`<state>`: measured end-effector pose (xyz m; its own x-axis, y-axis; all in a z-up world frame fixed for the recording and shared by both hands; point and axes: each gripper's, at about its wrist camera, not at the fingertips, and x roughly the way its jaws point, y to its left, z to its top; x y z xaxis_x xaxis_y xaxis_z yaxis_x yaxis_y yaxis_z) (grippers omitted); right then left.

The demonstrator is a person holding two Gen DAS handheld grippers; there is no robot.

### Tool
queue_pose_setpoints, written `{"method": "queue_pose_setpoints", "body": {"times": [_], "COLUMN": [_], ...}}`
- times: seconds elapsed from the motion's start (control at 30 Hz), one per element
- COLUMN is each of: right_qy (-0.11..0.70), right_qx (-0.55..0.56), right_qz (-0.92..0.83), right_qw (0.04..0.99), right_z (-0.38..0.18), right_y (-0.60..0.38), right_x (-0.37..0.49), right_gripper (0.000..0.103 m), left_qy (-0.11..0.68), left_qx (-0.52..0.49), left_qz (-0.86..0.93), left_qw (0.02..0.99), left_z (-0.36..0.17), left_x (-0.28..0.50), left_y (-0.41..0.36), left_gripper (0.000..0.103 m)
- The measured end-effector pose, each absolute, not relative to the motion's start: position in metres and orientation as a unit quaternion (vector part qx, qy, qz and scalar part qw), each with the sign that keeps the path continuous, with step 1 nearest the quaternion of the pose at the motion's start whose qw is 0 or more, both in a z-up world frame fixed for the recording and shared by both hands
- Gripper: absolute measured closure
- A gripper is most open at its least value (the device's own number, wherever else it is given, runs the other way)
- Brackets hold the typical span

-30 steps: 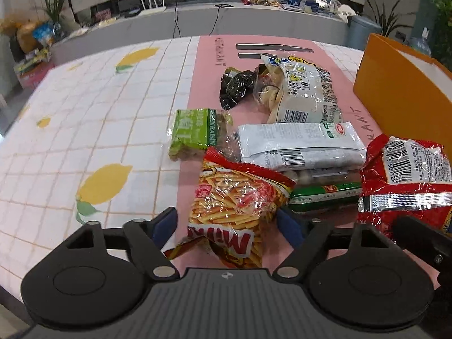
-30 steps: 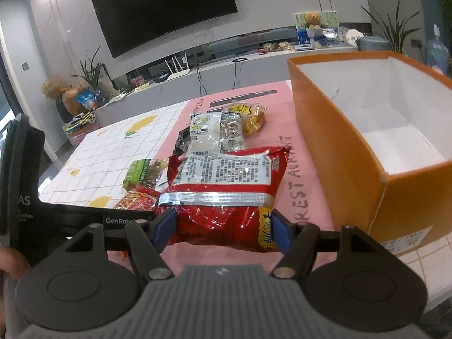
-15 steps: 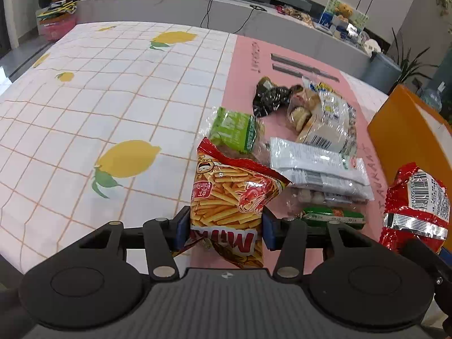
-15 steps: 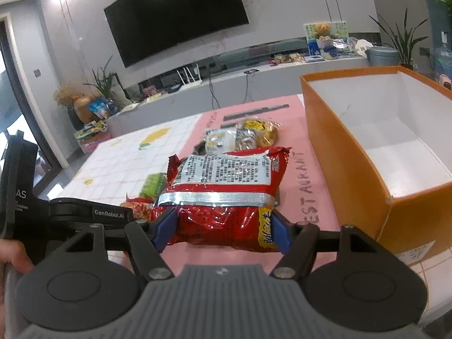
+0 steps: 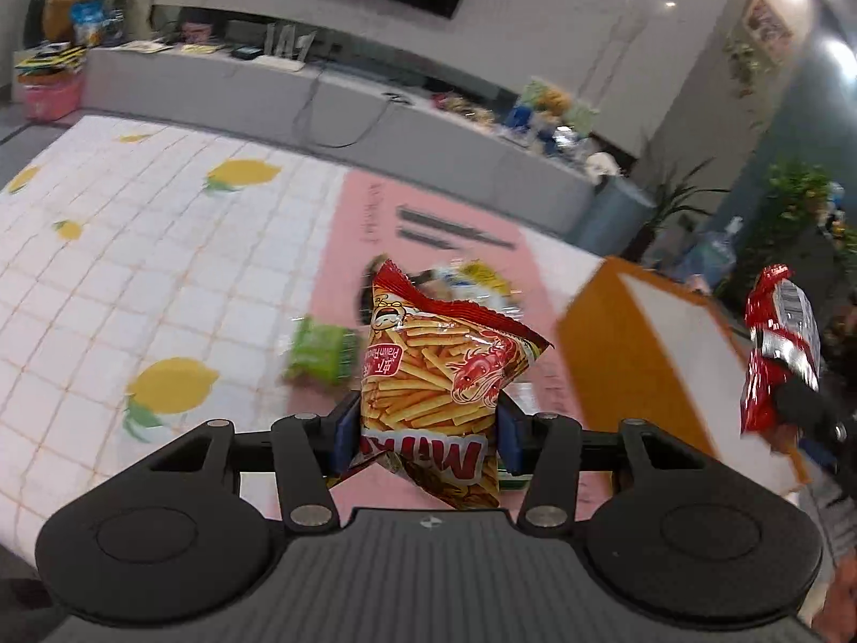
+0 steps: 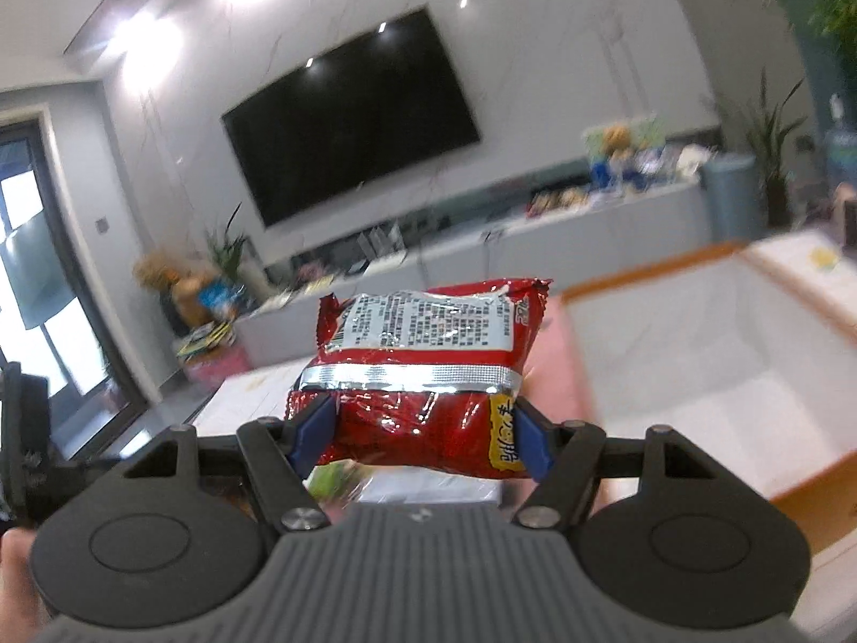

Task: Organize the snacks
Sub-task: 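Lift the red chip bag with the right gripper and drop it into the orange box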

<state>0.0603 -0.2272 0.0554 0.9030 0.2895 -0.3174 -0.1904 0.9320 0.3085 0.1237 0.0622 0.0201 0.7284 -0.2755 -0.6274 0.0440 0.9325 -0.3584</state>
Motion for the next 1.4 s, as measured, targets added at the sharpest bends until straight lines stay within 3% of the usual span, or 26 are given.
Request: {"method": "queue_pose_setpoints", "body": {"times": [0.23,0.47,1.03,1.23,1.3,1.4], "right_qy": [0.166,0.226,0.332,0.353,0.349,0.339], "right_qx": [0.059,0.061,0.006,0.006,0.005,0.021], "right_qz": [0.036,0.015,0.043,0.050,0.052,0.056], "right_qw": [0.984,0.972,0.942,0.934,0.936,0.939], "right_z": [0.060,0.035,0.003,-0.002,-0.001,0.001], "right_y": [-0.279,-0.318,-0.304,-0.304,-0.304,-0.306], "right_x": [0.065,0.097,0.120,0.120,0.119,0.115], "right_gripper": [0.035,0.035,0.034,0.031,0.021,0.014], "left_qy": [0.352,0.366,0.372,0.373,0.373,0.375], "left_qx": [-0.150,-0.138,-0.136,-0.133,-0.132,-0.129], "left_qz": [-0.150,-0.189,-0.199,-0.200,-0.201,-0.201], "left_qw": [0.912,0.901,0.896,0.896,0.896,0.896], "left_z": [0.031,0.026,0.021,0.022,0.022,0.022], "left_x": [0.124,0.140,0.139,0.138,0.138,0.137], "left_y": [0.029,0.001,0.001,-0.001,-0.002,-0.005], "left_gripper": [0.047,0.047,0.047,0.047,0.047,0.047]}}
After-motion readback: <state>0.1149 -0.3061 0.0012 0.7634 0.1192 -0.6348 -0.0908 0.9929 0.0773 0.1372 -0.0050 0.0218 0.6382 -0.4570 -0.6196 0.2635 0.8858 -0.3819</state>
